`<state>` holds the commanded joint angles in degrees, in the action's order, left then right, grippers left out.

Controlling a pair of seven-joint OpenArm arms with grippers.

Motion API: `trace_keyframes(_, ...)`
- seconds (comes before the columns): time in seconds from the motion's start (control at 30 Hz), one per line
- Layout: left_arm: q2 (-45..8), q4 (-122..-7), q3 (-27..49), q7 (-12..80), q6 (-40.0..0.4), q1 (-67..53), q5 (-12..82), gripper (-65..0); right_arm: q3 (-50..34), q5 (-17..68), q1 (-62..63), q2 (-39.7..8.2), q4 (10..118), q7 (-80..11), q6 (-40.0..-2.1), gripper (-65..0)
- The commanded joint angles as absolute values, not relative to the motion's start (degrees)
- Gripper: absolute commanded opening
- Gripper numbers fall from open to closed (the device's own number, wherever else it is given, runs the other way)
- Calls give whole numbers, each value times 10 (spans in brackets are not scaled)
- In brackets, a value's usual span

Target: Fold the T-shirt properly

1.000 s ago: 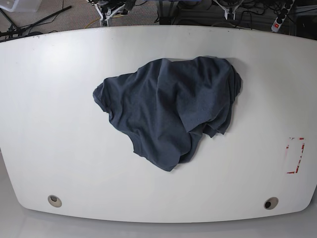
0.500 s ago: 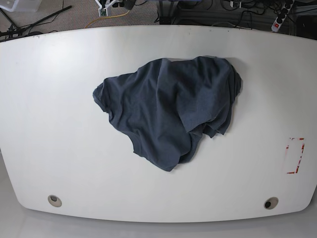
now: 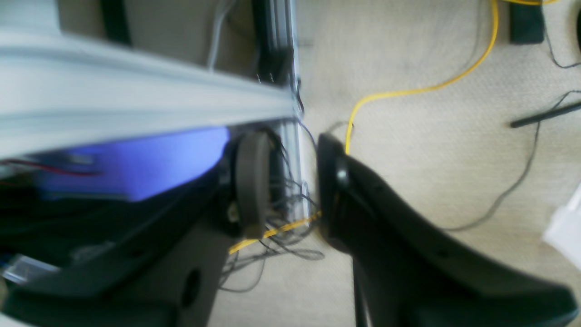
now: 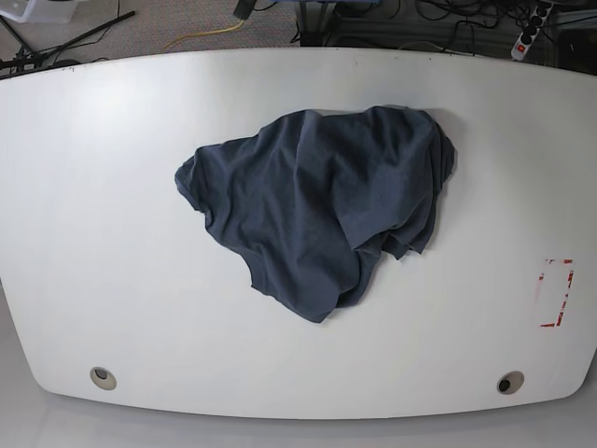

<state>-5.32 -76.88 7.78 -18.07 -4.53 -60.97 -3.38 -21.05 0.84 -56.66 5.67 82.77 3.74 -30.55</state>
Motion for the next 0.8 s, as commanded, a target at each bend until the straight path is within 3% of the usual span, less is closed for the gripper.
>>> trace_keyframes(0.27,-53,-923,88,-181,-45,-701,-31,-354,-211,82,-669,57,986,7,-315,-477)
trace_keyframes(0.47,-54,-1015,132,-181,-46,-749,65,-353,-211,123,-713,57,1076,7,-315,-477)
trace_keyframes(0.8,-87,-1106,152,-180,-46,-750,163,-353,-212,138,-669,57,1147,7,-315,-477)
